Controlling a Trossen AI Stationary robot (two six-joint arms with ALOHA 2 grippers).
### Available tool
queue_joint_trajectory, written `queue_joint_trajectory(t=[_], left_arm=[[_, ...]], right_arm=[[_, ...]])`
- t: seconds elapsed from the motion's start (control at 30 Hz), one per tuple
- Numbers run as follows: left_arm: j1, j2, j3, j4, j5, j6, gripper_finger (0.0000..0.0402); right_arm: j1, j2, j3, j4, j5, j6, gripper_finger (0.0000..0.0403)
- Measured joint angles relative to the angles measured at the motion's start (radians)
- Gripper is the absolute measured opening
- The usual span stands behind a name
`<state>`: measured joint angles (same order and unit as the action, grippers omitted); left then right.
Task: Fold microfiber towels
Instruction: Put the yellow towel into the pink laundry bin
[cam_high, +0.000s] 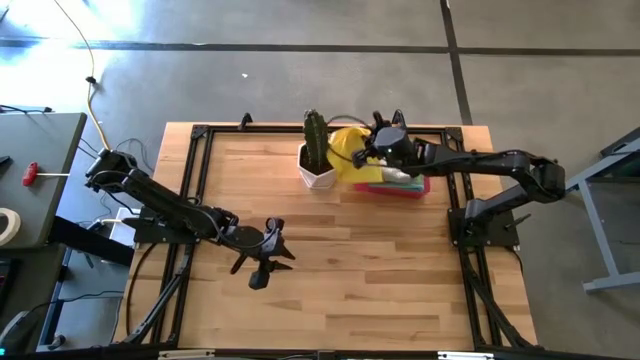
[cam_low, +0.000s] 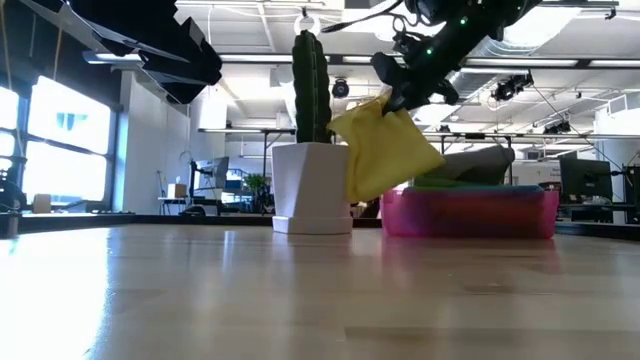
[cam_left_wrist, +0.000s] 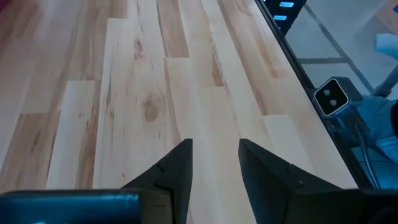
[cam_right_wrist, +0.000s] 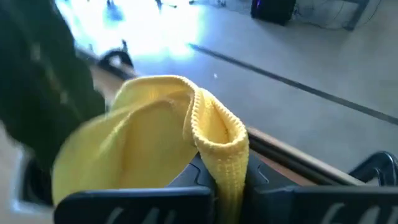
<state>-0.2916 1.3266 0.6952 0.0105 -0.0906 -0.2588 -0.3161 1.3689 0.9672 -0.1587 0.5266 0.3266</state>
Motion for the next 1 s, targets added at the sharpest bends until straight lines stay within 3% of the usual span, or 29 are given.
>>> queue_joint_trajectory(t=[0.23, 0.53, 0.73, 1.0], left_arm=[[0.000, 0.000, 0.000, -0.011, 0.000, 0.000, 0.0119], [0.000, 0.001, 0.000, -0.049, 0.000, 0.000, 0.0119], [0.000, 0.001, 0.000, -0.069, 0.000, 0.000, 0.0119], [0.000, 0.001, 0.000, -0.089, -0.023, 0.001, 0.0119]], right_arm=[[-0.021, 0.000, 0.000, 0.223, -0.083, -0.002, 0.0002], [-0.030, 0.000, 0.000, 0.288, 0.001, 0.002, 0.0002], [-0.039, -0.007, 0.000, 0.269, 0.128, -0.035, 0.0002], [-0.037, -0.007, 0.000, 0.379, 0.045, 0.076, 0.0002]])
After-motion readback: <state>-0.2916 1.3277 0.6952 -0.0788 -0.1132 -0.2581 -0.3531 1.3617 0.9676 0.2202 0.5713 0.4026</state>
